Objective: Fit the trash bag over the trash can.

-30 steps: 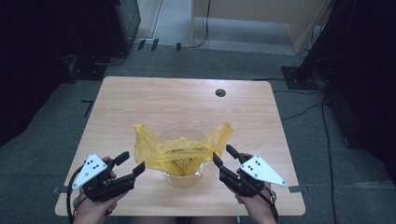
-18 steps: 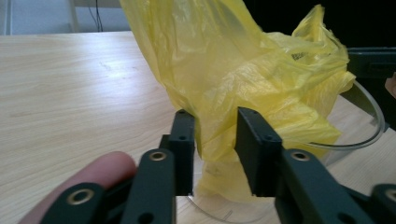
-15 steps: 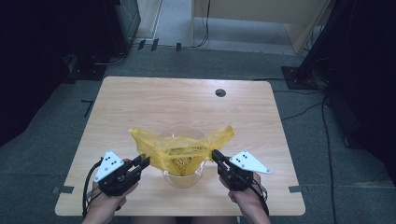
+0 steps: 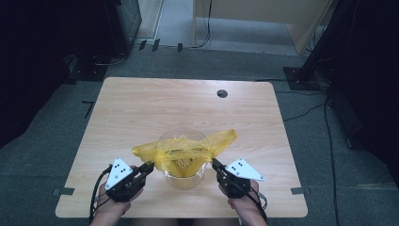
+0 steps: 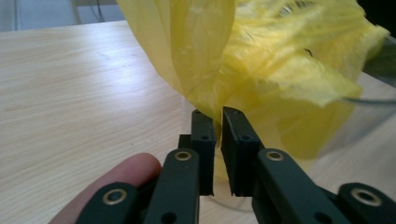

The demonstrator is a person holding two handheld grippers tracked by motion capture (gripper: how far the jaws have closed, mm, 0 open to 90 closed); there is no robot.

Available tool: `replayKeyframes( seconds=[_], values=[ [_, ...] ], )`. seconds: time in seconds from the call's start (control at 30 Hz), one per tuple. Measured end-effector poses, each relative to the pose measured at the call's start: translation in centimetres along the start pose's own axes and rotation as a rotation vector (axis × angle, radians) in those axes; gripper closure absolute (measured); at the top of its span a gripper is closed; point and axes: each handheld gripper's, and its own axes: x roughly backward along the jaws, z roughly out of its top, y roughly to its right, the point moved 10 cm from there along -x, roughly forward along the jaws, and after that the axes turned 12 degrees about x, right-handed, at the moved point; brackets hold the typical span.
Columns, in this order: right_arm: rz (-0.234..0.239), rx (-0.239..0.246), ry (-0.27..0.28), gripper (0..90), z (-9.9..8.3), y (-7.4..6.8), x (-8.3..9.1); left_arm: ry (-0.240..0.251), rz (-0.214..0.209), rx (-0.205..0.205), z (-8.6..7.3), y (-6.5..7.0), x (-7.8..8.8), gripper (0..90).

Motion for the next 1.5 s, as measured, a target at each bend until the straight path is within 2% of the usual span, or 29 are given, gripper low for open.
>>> replayKeyframes(
  seconds=[0.13,0.23,0.3,0.37,0.57,0.67,0.73,0.77,0.83,0.87,0.93,0.97,1.0,1.1,1.17,1.2,1.27,1.37,1.43,1.5],
  values=[
    [-0.016,-0.038,0.03,76.5,0.5,0.8,0.9,0.013,0.028,0.019,0.1,-1.0,0.3,75.7],
    [-0.033,-0.077,0.085,71.2,1.4,1.9,2.0,0.03,0.073,0.064,0.5,-2.2,0.6,69.6],
    [-0.024,-0.117,0.122,68.5,2.0,2.3,2.7,0.052,0.056,0.105,0.9,-2.6,0.9,64.8],
    [-0.015,-0.136,0.141,64.4,2.6,2.5,3.0,0.068,0.055,0.126,1.4,-2.8,1.4,60.9],
    [-0.034,-0.107,0.159,59.4,3.9,2.7,3.5,0.13,0.052,0.174,3.4,-3.6,3.2,52.4],
    [-0.043,-0.117,0.163,56.6,4.5,2.9,3.3,0.158,0.038,0.194,4.2,-3.3,3.8,50.6],
    [-0.045,-0.138,0.153,54.1,4.5,3.0,2.9,0.177,0.028,0.189,4.7,-2.6,4.0,49.1],
    [-0.045,-0.153,0.149,52.6,4.5,2.9,2.7,0.191,0.018,0.174,5.0,-2.1,4.0,47.5],
    [-0.051,-0.145,0.147,51.7,4.6,2.6,2.4,0.217,0.011,0.109,5.5,-0.8,4.2,45.7],
    [-0.054,-0.136,0.147,51.9,4.7,2.4,2.4,0.226,-0.002,0.06,5.8,0.4,4.1,45.3],
    [-0.05,-0.098,0.156,51.8,5.2,1.8,2.4,0.218,-0.011,0.012,6.1,2.0,3.9,43.2],
    [-0.045,-0.097,0.155,51.8,5.4,1.5,2.3,0.215,-0.011,0.011,6.1,2.5,3.7,43.0],
    [-0.039,-0.093,0.158,51.5,5.6,1.4,2.2,0.204,0.007,0.015,6.2,2.9,3.3,43.0],
    [-0.013,-0.087,0.138,46.3,5.5,0.4,1.4,0.179,0.091,0.004,6.0,2.6,2.2,40.1],
    [0.002,-0.075,0.102,40.6,5.2,-0.2,0.5,0.147,0.103,0.032,5.6,2.3,1.3,37.4],
    [-0.007,-0.067,0.082,39.9,4.9,-0.2,0.1,0.128,0.11,0.052,5.4,2.0,0.8,36.4],
    [-0.018,-0.06,0.05,43.5,4.3,-0.3,-0.5,0.103,0.112,0.066,5.0,1.7,0.3,35.2],
    [-0.049,-0.032,0.039,61.7,3.8,-0.1,-0.8,0.079,0.103,0.086,4.4,1.4,-0.4,37.9],
    [-0.058,-0.018,0.049,69.3,3.8,-0.1,-0.6,0.076,0.106,0.067,4.1,1.4,-0.5,43.7],
    [-0.08,0.017,0.062,75.8,3.9,0.0,-0.3,0.088,0.117,0.042,4.0,1.4,-0.4,51.5]
  ],
)
